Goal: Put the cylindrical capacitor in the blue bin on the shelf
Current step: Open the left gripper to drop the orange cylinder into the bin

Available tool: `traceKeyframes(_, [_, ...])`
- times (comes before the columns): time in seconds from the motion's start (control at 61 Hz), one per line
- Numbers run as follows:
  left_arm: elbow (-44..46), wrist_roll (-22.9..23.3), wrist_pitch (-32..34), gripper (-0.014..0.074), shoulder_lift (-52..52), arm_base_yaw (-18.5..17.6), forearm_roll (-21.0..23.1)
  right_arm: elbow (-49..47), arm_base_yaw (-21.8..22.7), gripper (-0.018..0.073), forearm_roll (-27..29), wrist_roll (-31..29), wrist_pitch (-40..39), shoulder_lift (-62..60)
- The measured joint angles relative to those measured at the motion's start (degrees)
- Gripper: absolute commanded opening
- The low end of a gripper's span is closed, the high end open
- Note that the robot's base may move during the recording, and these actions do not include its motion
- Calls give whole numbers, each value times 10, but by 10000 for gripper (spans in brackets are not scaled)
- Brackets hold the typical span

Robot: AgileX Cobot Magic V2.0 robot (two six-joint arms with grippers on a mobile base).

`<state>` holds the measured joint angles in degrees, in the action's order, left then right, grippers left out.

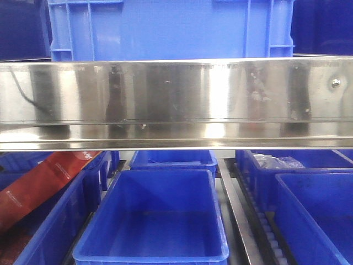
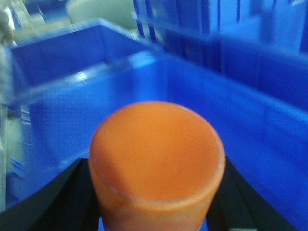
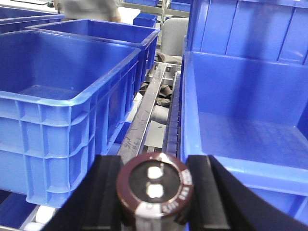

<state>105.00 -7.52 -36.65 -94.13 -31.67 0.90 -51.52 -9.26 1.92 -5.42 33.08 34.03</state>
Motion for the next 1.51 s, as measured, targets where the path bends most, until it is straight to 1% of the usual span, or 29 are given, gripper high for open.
traceKeyframes(0.066, [11, 0, 0, -98, -28, 0, 0, 0, 0, -162, 0, 0, 0, 0])
traceKeyframes(0.131, [15, 0, 0, -27, -57, -1, 0, 0, 0, -162, 0, 0, 0, 0])
traceKeyframes(0.213, [17, 0, -3, 119, -77, -2, 0, 0, 0, -162, 0, 0, 0, 0])
traceKeyframes(0.262, [17, 0, -3, 250, -84, -2, 0, 0, 0, -162, 0, 0, 0, 0])
traceKeyframes(0.377, [18, 0, -3, 483, -91, -3, 0, 0, 0, -162, 0, 0, 0, 0])
traceKeyframes(0.443, [19, 0, -3, 561, -92, -3, 0, 0, 0, -162, 0, 0, 0, 0])
traceKeyframes(0.492, [21, 0, -3, 583, -92, -3, 0, 0, 0, -162, 0, 0, 0, 0])
traceKeyframes(0.623, [30, 0, -19, 561, -88, -3, 0, 0, 0, -162, 0, 0, 0, 0])
traceKeyframes(0.672, [31, 0, -30, 531, -80, -3, 0, 0, 0, -162, 0, 0, 0, 0])
traceKeyframes(0.705, [31, 0, -39, 496, -72, -3, 0, 0, 0, -162, 0, 0, 0, 0])
traceKeyframes(0.738, [31, 0, -53, 425, -60, -3, 0, 0, 0, -162, 0, 0, 0, 0])
traceKeyframes(0.82, [32, 0, -83, 281, -31, -3, -1, 0, 0, -162, 0, 0, 0, 0])
traceKeyframes(0.836, [32, 0, -89, 240, -25, -3, -1, 0, 0, -162, 0, 0, 0, 0])
traceKeyframes(0.918, [32, 0, -125, 97, 10, 0, -1, 0, 0, -162, 0, 0, 0, 0])
traceKeyframes(1.033, [3, 0, -162, -39, 73, 12, -1, 0, 0, -162, 0, 0, 0, 0])
traceKeyframes(1.148, [-65, 11, -168, -92, 147, 32, 0, 0, 0, -162, 0, 0, 0, 0])
traceKeyframes(1.246, [-157, 16, -157, -93, 230, 56, 0, 0, 0, -162, 0, 0, -1, 0])
traceKeyframes(1.377, [-267, 33, -140, -93, 332, 88, 0, 0, 0, -162, 2, 0, -1, 0])
traceKeyframes(1.508, [-369, 41, -133, -93, 451, 114, 0, -29, 0, -162, 11, 0, 2, 23])
